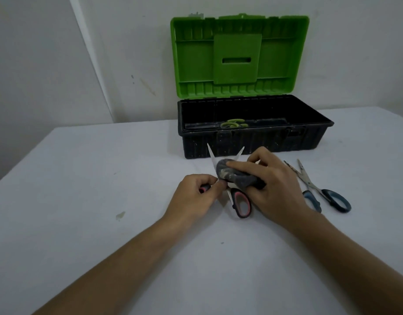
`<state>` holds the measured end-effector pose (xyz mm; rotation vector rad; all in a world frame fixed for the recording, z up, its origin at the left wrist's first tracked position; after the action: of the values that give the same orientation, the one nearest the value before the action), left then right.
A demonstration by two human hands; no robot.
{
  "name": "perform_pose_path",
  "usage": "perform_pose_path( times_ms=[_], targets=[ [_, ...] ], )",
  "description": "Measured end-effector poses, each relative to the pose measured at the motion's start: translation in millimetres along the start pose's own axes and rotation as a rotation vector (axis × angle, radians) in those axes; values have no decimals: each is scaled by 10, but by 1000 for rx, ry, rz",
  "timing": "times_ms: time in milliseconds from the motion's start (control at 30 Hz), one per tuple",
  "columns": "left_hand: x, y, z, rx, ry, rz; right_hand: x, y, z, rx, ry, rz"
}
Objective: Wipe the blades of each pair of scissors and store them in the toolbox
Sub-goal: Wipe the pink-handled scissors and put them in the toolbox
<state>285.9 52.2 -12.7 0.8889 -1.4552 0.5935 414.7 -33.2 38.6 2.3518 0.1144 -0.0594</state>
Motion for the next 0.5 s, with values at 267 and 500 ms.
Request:
perform_pose_path(
  times_ms=[267,500],
  targets=[
    [112,129,-33,11,-123,-195,272,72,-50,52,-131,138],
    [62,101,-57,-12,-120,-213,-62,-18,12,-37,34,85]
  ],
)
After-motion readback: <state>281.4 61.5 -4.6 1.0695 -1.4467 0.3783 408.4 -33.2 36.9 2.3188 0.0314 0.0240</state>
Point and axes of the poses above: each hand's wrist, its own z-axis away from the middle knuckle, its own y-axis out of the back of the hand, x = y × z, the point moved 9 cm from there along -z, towards the middle knuckle, and after that the axes turned 12 degrees about z, right-handed, at the moved point
